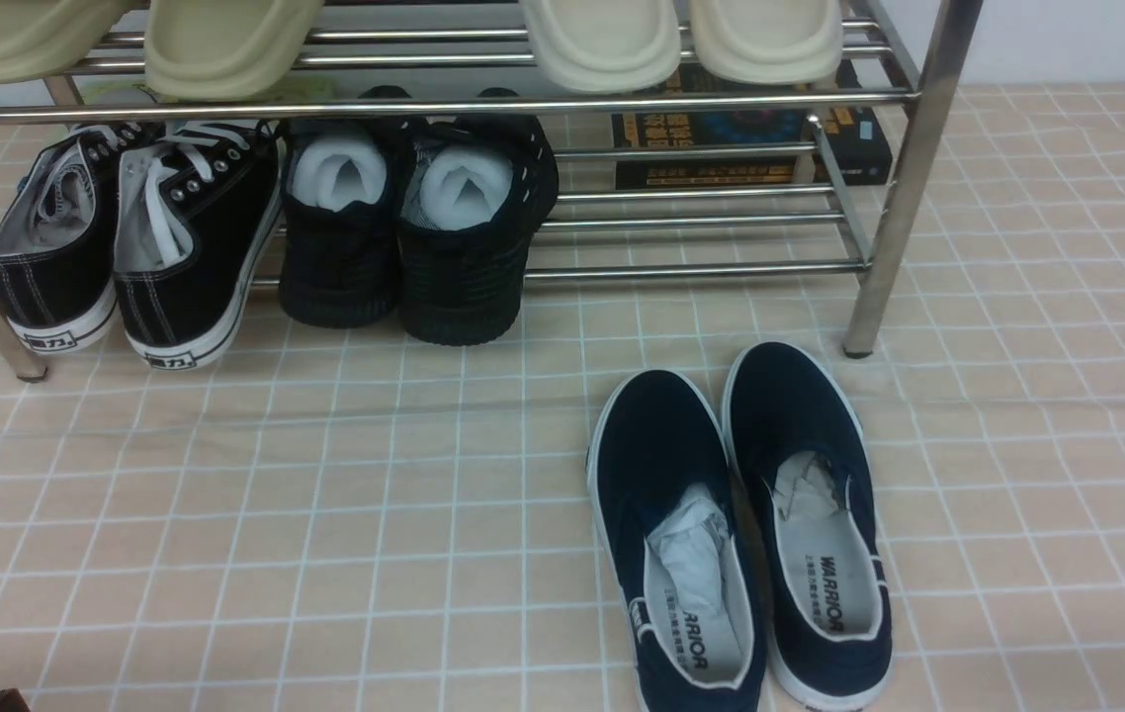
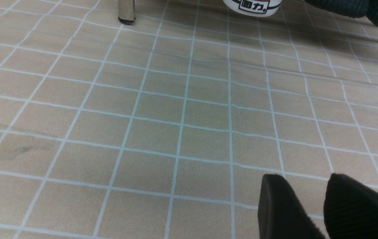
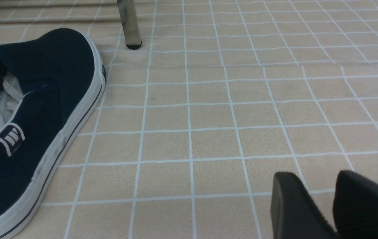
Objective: Take the shoes off the shelf from the light coffee tablecloth by hand.
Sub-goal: 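Grasp the leftmost shoe on the bottom shelf of the shoe rack with the left gripper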
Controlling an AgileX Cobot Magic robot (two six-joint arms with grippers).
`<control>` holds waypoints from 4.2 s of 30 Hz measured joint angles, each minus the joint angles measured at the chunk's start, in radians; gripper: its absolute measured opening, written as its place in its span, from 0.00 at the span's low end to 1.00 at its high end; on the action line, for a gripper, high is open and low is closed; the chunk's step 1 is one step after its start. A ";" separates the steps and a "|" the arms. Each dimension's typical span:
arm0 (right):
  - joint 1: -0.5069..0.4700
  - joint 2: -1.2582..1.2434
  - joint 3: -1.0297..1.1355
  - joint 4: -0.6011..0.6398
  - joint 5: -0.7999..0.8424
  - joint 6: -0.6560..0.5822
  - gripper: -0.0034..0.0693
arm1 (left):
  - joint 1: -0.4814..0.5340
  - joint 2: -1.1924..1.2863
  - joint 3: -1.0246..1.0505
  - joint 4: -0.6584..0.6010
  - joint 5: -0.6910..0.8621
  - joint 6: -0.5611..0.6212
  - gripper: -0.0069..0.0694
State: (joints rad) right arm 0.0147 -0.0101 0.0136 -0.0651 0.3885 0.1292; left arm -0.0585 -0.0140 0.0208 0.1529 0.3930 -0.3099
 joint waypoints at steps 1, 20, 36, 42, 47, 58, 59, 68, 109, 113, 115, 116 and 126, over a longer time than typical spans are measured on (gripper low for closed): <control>0.000 0.000 0.000 0.000 0.000 0.000 0.35 | 0.000 0.000 0.000 0.002 0.000 0.000 0.41; 0.000 0.000 0.000 0.000 0.000 0.000 0.37 | 0.000 0.000 0.007 0.053 -0.038 -0.127 0.41; 0.000 0.000 0.000 0.000 0.000 0.000 0.38 | 0.000 0.000 0.008 -0.230 -0.250 -0.618 0.41; 0.000 0.000 0.000 0.000 0.000 0.000 0.38 | 0.000 0.000 0.009 -0.218 -0.437 -0.575 0.41; 0.000 0.000 0.000 0.000 0.000 0.000 0.38 | 0.000 0.000 0.009 -0.175 -0.762 -0.522 0.41; 0.000 0.000 0.000 0.000 0.000 -0.001 0.38 | 0.000 0.026 -0.105 -0.159 -0.543 -0.525 0.37; 0.000 0.000 0.000 0.000 0.000 -0.001 0.38 | 0.000 0.046 -0.131 -0.153 -0.499 -0.521 0.35; 0.000 0.000 0.000 0.000 0.000 -0.001 0.38 | 0.000 0.472 -0.454 -0.046 -0.112 -0.461 0.09; 0.000 0.000 0.000 0.000 0.000 -0.003 0.38 | 0.426 1.600 -1.475 -0.296 0.660 0.142 0.13; 0.000 0.000 0.000 0.000 0.000 -0.003 0.38 | 0.375 1.608 -1.479 -0.313 0.571 0.156 0.18; 0.000 0.000 0.000 0.000 0.000 -0.003 0.38 | 0.349 1.619 -1.479 -0.314 0.514 0.154 0.24; 0.000 0.000 0.000 0.000 0.000 -0.003 0.38 | 0.345 1.621 -1.479 -0.314 0.501 0.153 0.25; 0.000 0.000 0.000 0.000 0.000 -0.003 0.38 | 0.329 1.712 -1.479 -0.321 0.322 0.139 0.60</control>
State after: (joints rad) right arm 0.0147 -0.0101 0.0136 -0.0651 0.3885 0.1257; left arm 0.2710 1.6983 -1.4585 -0.1686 0.7152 -0.1707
